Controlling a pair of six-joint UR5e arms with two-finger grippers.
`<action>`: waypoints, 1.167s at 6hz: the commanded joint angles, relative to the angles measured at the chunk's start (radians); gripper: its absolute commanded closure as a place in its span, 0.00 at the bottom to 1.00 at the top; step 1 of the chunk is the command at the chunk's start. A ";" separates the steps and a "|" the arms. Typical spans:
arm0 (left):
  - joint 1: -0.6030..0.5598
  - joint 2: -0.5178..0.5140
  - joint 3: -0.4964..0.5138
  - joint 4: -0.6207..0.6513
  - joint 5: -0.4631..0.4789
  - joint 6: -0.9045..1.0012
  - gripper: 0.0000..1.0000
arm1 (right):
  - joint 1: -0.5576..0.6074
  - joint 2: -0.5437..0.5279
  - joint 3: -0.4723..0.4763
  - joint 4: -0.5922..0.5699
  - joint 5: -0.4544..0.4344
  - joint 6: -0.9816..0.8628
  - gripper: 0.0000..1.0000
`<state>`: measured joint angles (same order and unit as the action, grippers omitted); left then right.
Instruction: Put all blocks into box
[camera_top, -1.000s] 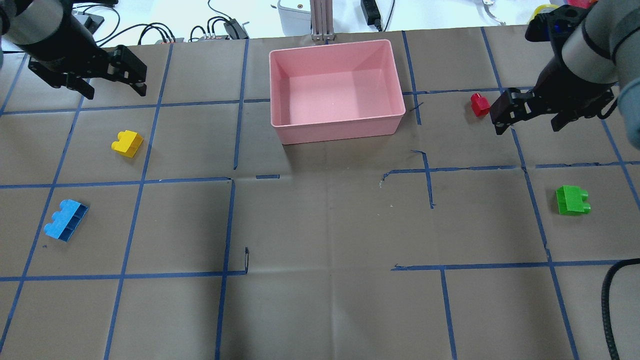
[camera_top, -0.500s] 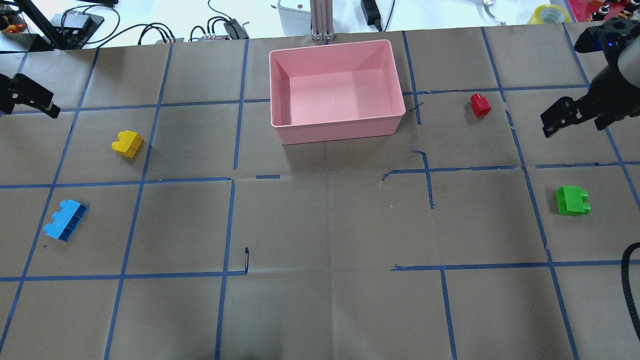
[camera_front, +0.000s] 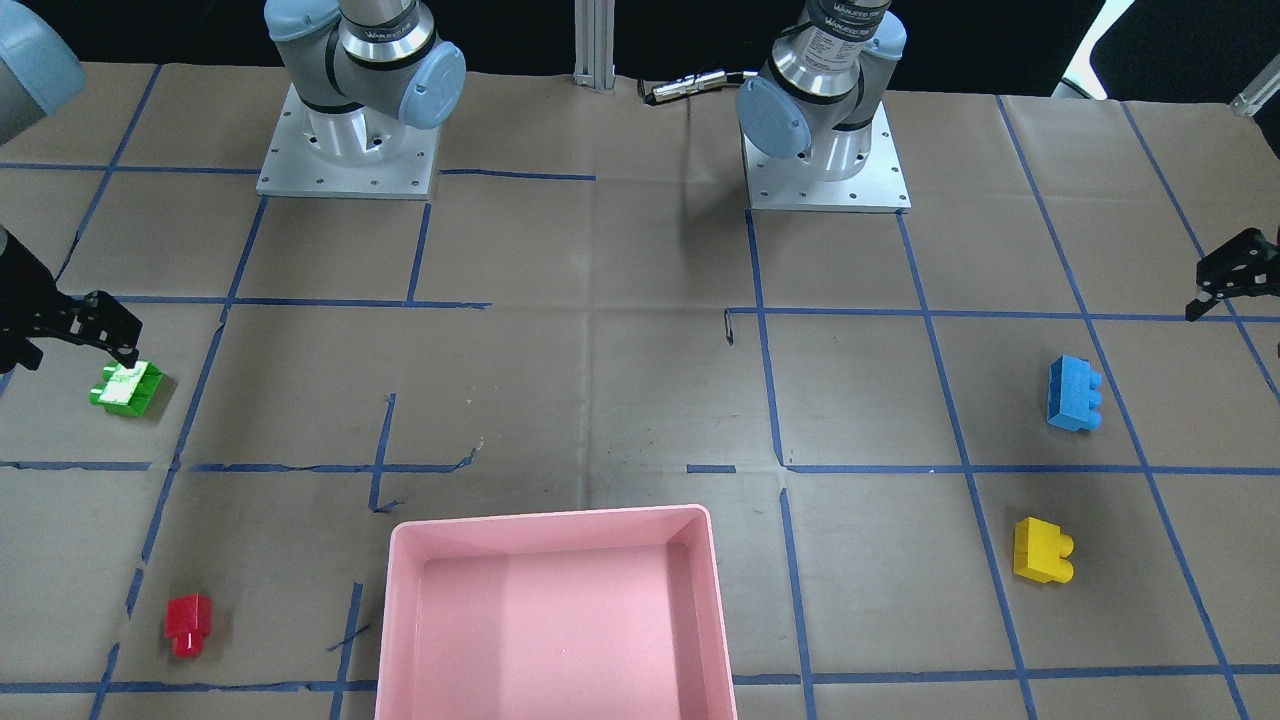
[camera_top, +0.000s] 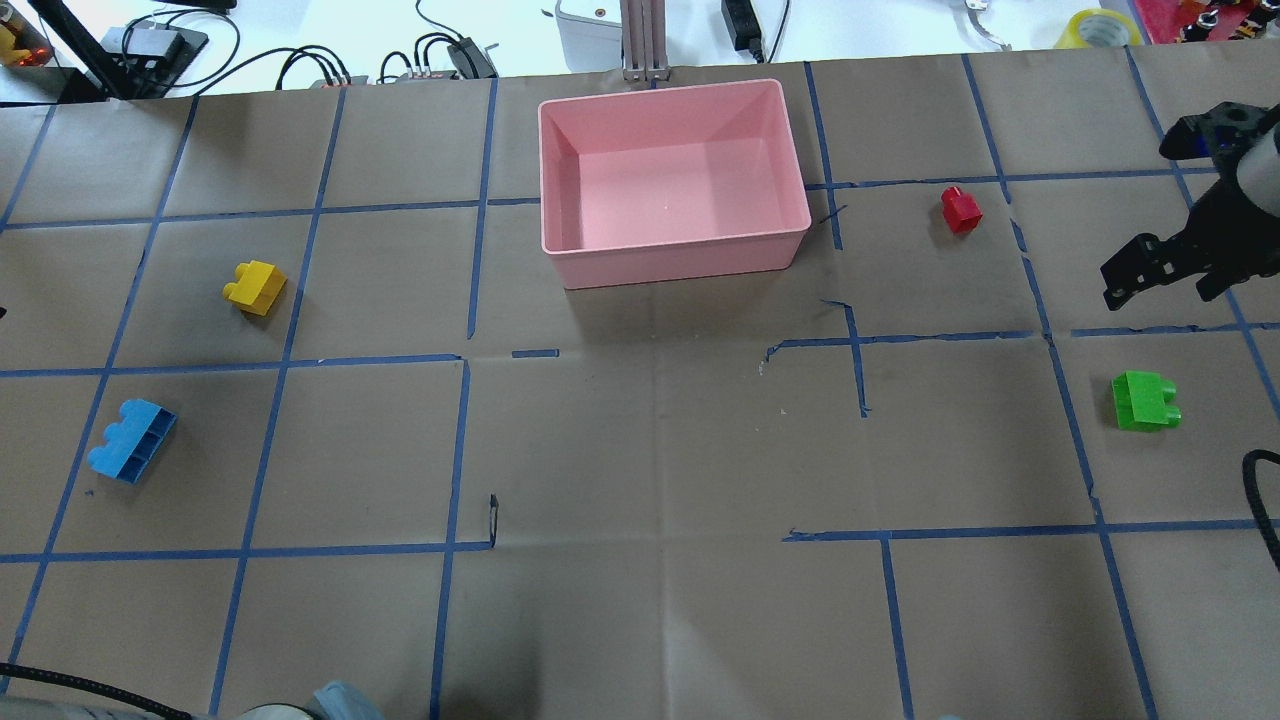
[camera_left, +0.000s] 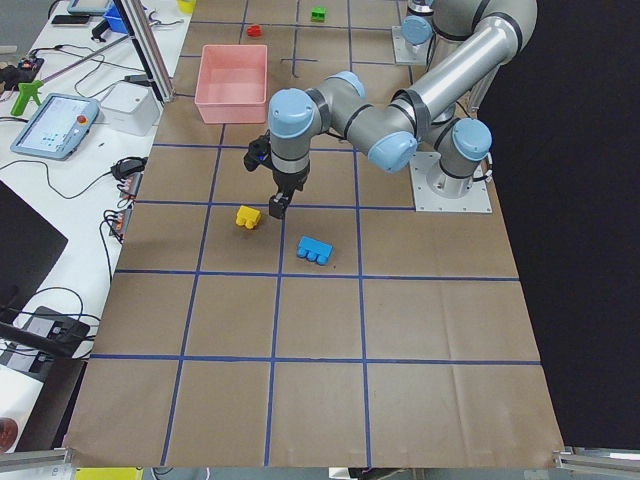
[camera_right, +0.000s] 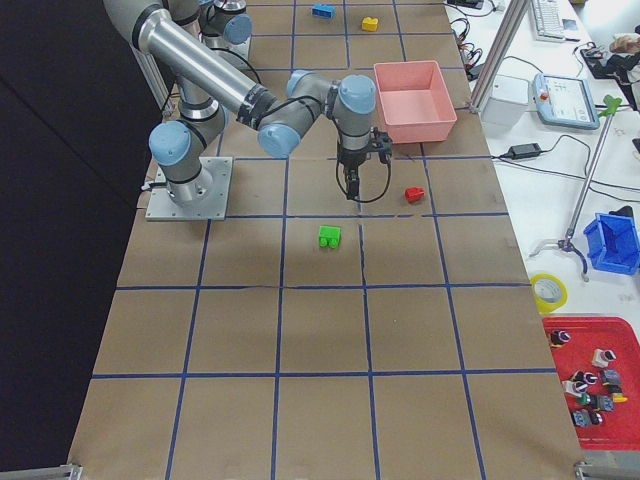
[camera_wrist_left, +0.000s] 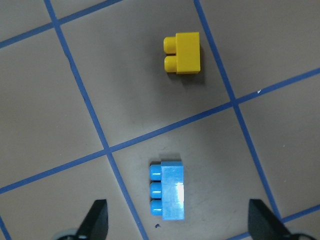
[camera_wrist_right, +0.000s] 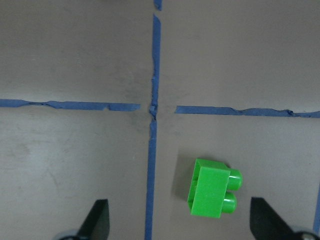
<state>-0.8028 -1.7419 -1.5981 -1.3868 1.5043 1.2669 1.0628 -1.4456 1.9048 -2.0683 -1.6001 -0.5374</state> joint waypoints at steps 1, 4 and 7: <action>0.011 -0.005 -0.108 0.125 -0.004 0.025 0.02 | -0.065 0.042 0.118 -0.174 -0.012 0.022 0.01; 0.014 -0.088 -0.337 0.516 -0.025 0.006 0.02 | -0.112 0.105 0.155 -0.203 -0.012 0.076 0.00; 0.048 -0.168 -0.426 0.655 -0.067 -0.008 0.03 | -0.121 0.126 0.183 -0.256 -0.012 0.073 0.00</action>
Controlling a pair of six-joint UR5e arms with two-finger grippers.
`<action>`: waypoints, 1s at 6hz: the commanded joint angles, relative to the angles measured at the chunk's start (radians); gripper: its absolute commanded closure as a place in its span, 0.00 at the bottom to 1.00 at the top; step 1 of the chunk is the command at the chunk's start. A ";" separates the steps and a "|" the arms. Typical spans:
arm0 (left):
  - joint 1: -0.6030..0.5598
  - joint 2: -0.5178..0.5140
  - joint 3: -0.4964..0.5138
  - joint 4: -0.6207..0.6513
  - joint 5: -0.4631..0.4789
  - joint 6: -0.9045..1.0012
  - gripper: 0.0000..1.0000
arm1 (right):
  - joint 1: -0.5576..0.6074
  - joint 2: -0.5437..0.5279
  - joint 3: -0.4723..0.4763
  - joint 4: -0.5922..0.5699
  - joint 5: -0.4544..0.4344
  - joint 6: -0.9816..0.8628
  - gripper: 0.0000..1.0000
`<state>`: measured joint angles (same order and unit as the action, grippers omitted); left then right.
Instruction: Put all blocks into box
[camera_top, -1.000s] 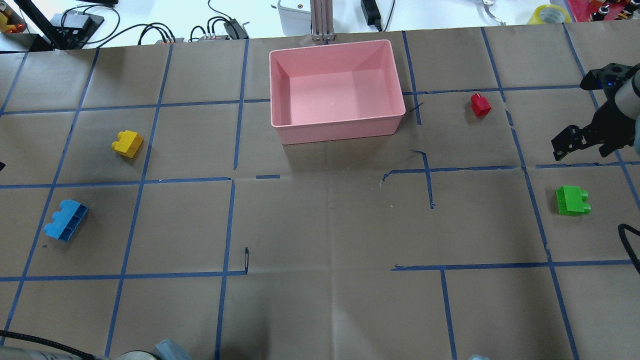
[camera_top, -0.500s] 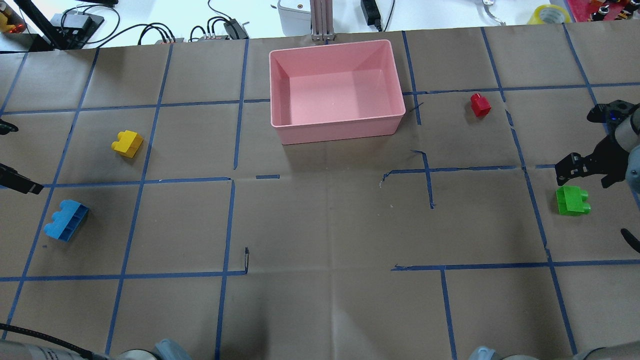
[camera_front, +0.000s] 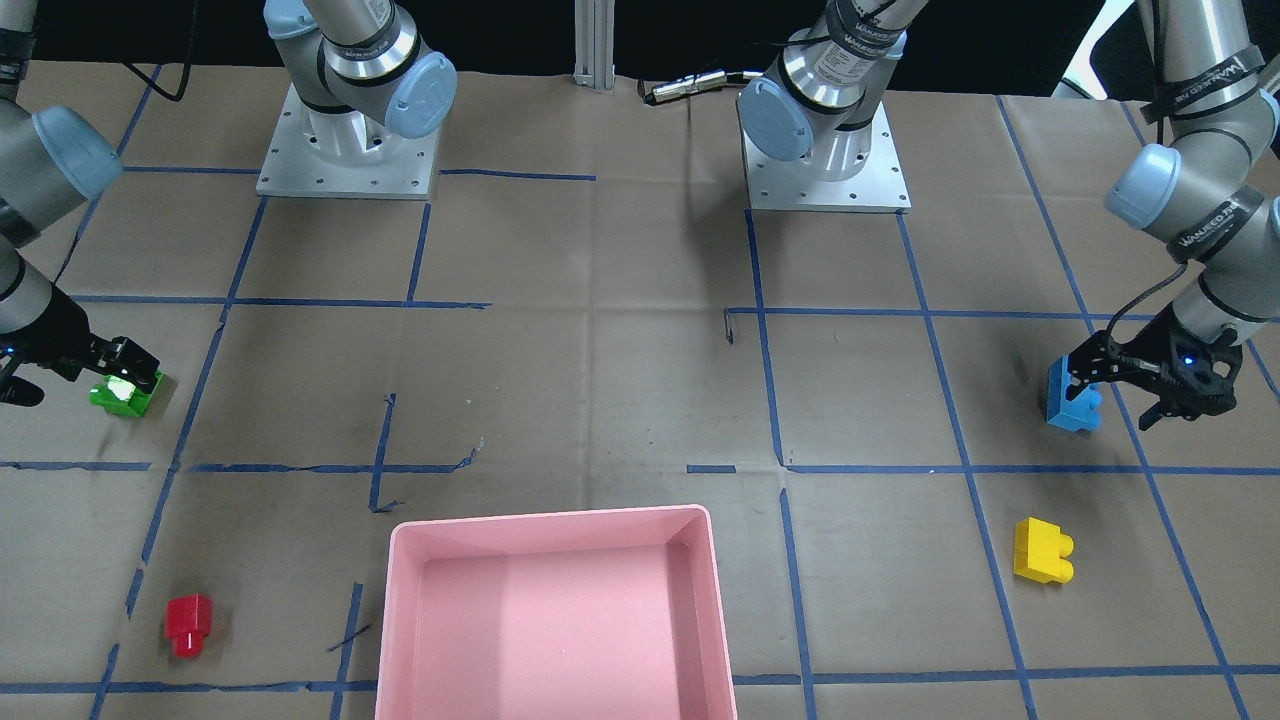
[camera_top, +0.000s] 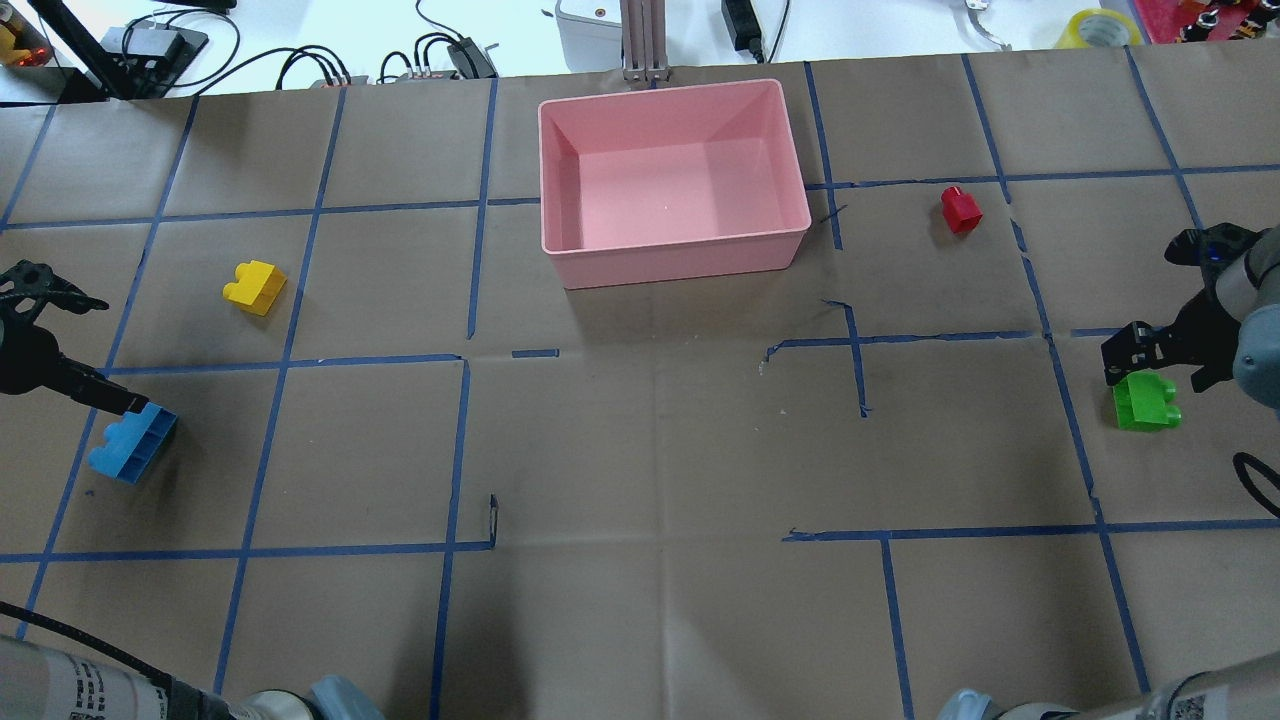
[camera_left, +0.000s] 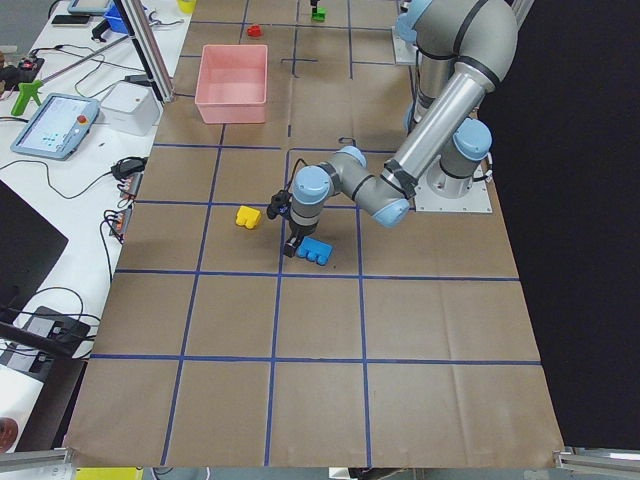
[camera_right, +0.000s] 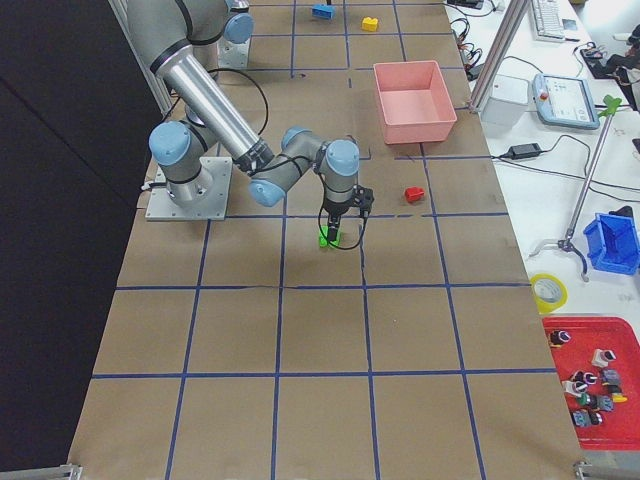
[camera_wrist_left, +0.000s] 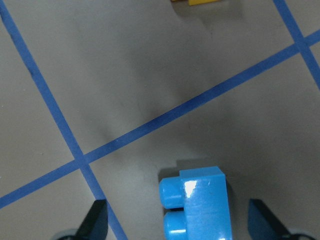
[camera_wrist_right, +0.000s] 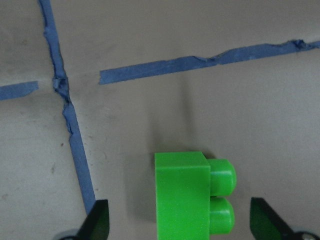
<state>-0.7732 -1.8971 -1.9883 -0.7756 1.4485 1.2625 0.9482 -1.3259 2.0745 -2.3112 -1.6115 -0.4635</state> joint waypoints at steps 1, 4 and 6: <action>0.022 -0.025 -0.043 0.051 -0.011 0.003 0.03 | -0.014 0.029 0.025 -0.045 0.002 -0.003 0.00; 0.023 -0.046 -0.060 0.070 -0.002 0.012 0.03 | -0.037 0.042 0.027 -0.056 -0.001 -0.014 0.01; 0.023 -0.046 -0.060 0.070 0.001 0.006 0.27 | -0.037 0.042 0.032 -0.054 -0.002 -0.012 0.20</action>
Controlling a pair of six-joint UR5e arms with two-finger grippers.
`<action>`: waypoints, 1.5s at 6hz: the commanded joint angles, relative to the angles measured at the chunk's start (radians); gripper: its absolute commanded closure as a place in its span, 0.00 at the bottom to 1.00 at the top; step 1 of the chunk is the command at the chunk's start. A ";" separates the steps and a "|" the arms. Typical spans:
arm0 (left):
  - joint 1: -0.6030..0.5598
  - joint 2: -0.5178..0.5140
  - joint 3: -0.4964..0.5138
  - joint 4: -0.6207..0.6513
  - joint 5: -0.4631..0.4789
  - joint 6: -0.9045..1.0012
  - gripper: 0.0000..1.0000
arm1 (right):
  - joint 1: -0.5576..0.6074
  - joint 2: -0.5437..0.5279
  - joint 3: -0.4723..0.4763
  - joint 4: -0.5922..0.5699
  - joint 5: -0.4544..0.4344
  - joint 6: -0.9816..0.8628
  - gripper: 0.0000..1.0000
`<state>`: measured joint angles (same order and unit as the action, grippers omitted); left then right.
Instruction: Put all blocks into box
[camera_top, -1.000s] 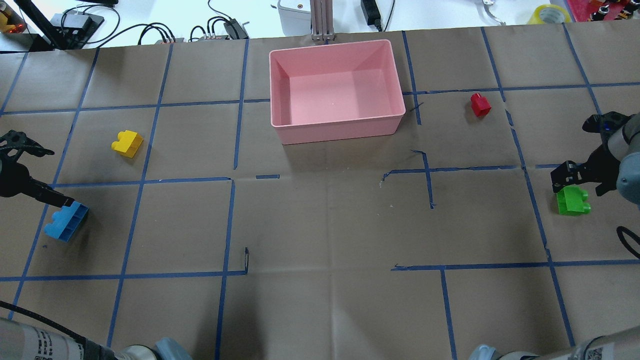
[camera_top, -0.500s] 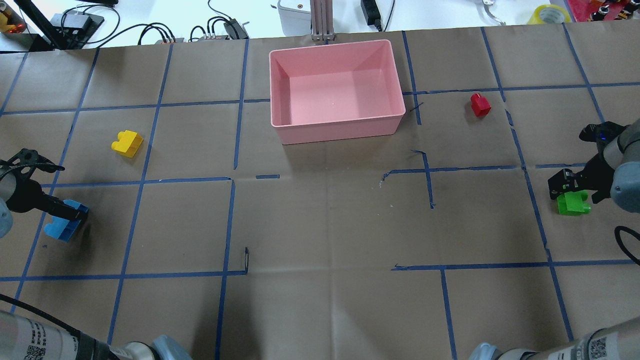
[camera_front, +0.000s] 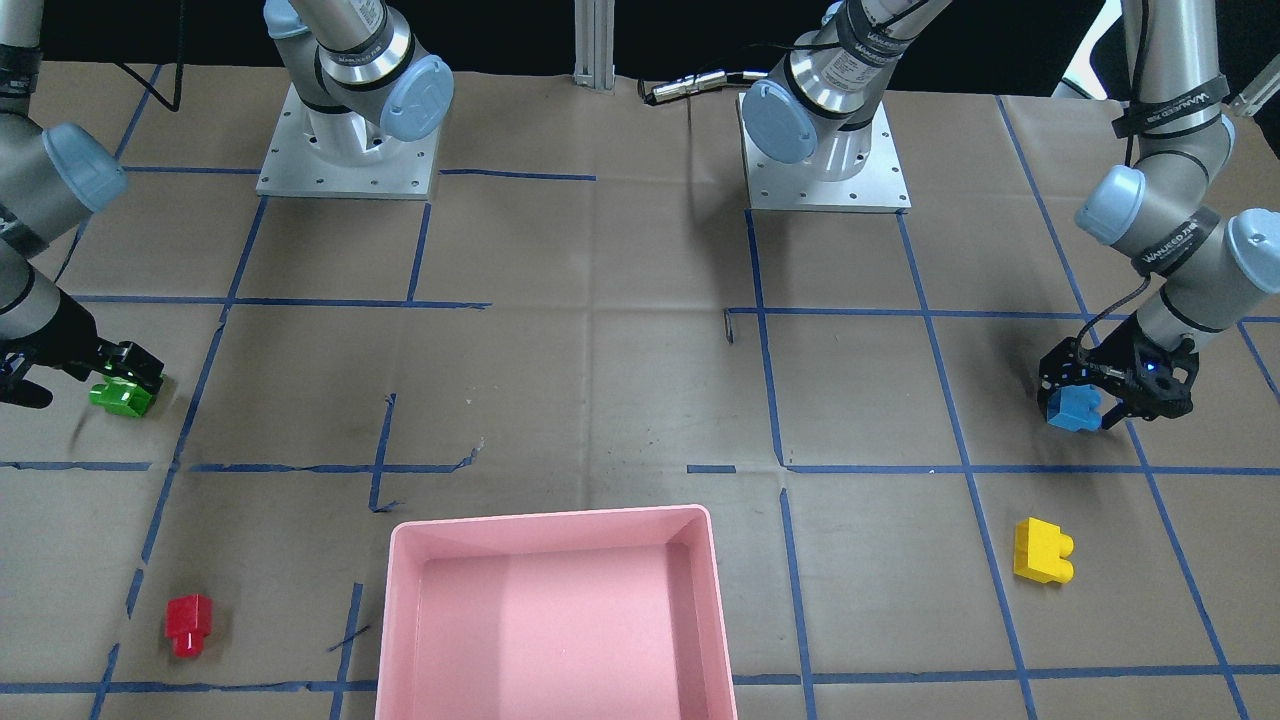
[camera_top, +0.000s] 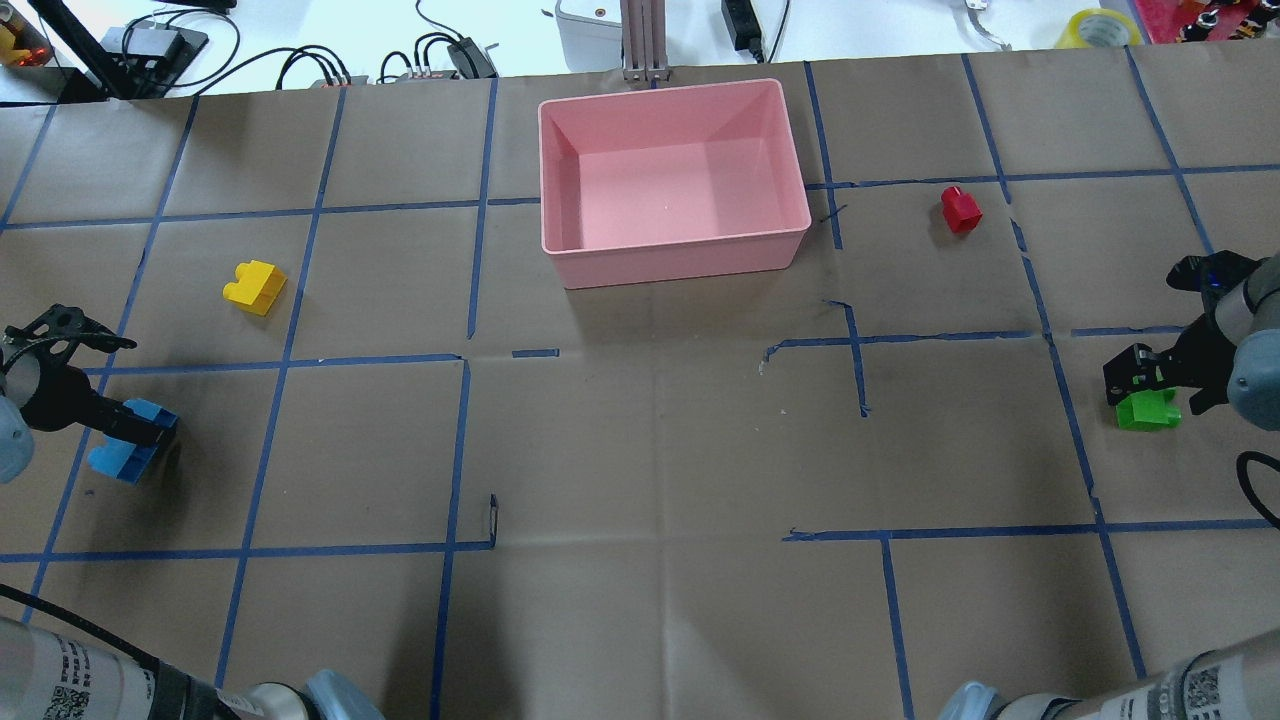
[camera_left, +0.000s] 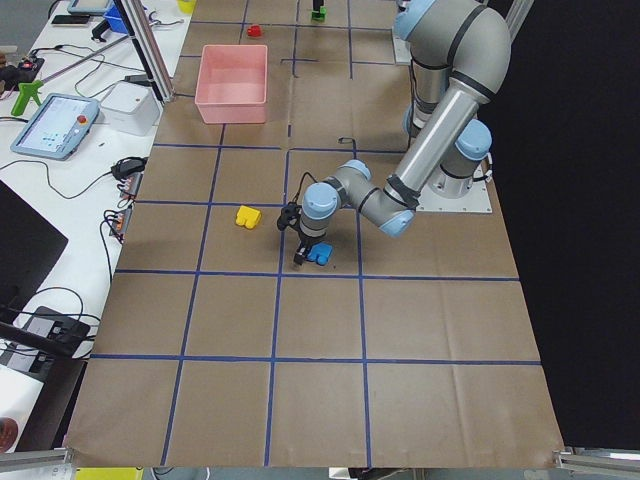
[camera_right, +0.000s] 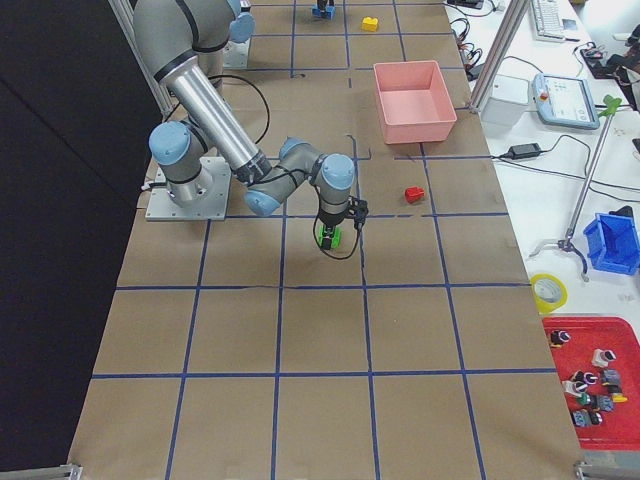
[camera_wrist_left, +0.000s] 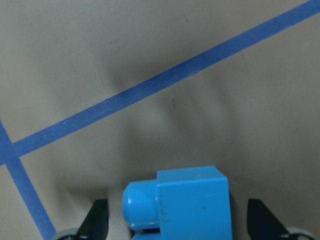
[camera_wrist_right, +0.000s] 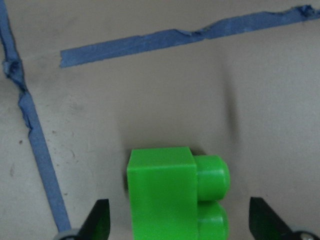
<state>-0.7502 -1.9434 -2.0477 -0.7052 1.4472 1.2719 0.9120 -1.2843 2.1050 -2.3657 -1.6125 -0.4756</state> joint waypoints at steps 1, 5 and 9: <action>0.000 0.000 0.001 0.000 0.007 -0.005 0.44 | -0.001 -0.001 0.001 0.002 -0.003 0.000 0.41; -0.021 0.052 0.061 -0.020 0.101 -0.083 1.00 | 0.014 -0.132 -0.121 0.269 0.002 -0.003 0.93; -0.282 0.143 0.534 -0.659 0.029 -0.641 1.00 | 0.394 -0.162 -0.442 0.528 0.043 0.156 0.92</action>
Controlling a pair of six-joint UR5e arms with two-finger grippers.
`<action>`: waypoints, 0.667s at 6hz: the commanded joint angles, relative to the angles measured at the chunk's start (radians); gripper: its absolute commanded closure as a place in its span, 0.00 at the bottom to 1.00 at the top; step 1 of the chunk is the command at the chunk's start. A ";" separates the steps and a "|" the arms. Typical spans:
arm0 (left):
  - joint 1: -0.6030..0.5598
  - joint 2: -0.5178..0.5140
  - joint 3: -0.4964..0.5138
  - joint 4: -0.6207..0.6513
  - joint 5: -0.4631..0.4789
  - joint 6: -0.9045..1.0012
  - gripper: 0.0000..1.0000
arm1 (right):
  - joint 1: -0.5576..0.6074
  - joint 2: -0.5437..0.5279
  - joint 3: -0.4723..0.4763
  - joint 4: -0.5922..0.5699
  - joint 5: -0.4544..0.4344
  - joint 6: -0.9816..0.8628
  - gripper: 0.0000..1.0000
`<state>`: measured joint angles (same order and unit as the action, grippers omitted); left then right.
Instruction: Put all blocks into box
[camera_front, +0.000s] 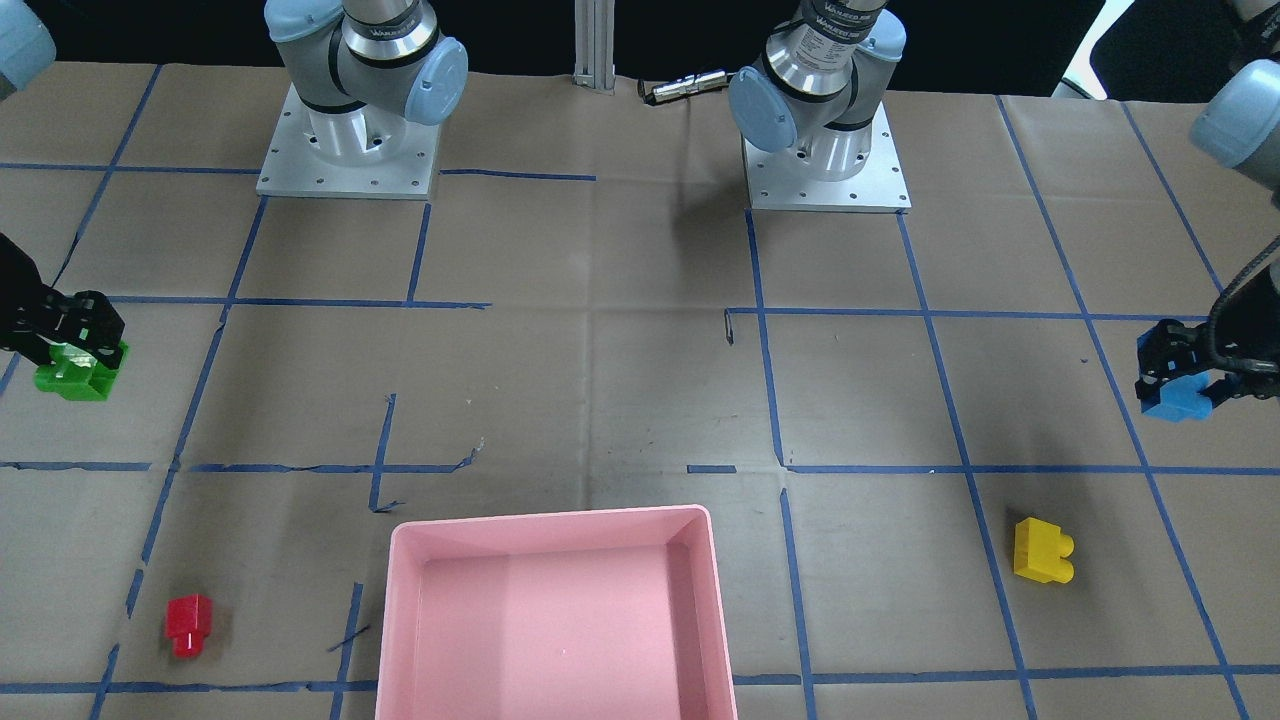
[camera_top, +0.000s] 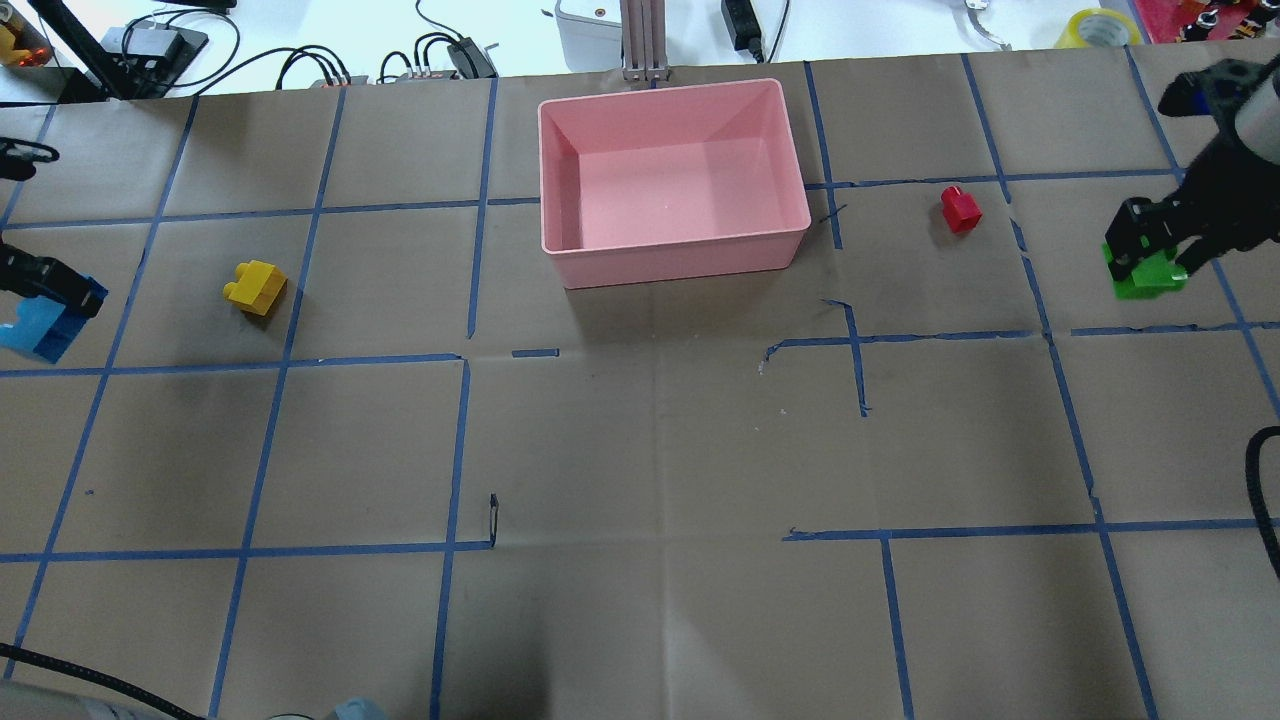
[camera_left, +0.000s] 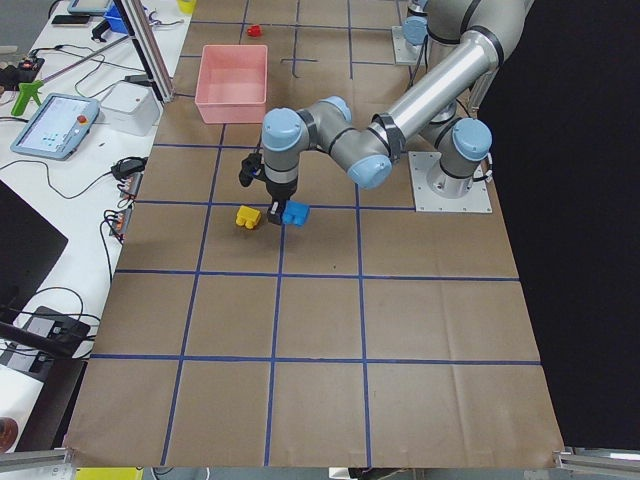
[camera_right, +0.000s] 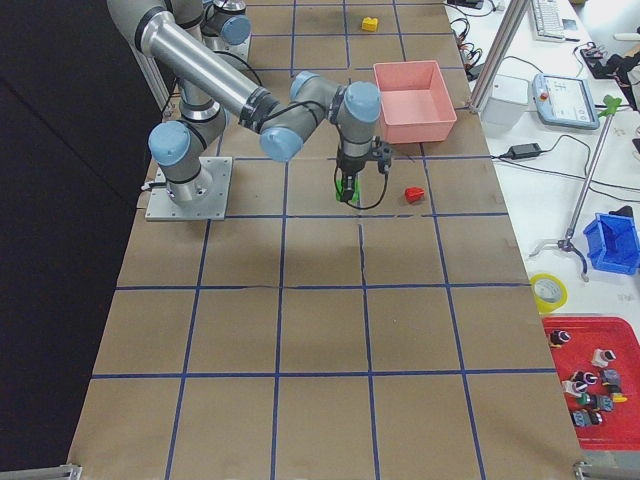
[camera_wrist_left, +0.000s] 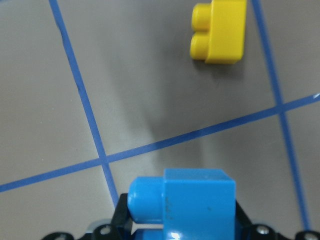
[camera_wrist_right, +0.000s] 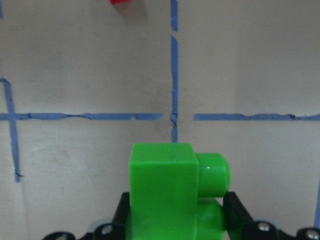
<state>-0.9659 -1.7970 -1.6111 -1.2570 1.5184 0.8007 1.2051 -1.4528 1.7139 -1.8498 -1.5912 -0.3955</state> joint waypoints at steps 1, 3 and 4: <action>-0.156 -0.027 0.135 -0.126 -0.050 -0.339 1.00 | 0.182 0.024 -0.054 0.006 0.130 0.175 0.93; -0.323 -0.131 0.259 -0.116 -0.053 -0.643 1.00 | 0.296 0.115 -0.107 -0.008 0.339 0.289 0.93; -0.412 -0.204 0.351 -0.116 -0.055 -0.782 1.00 | 0.339 0.206 -0.194 -0.061 0.341 0.291 0.92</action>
<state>-1.2931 -1.9349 -1.3443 -1.3727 1.4652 0.1585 1.4971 -1.3267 1.5917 -1.8725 -1.2767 -0.1185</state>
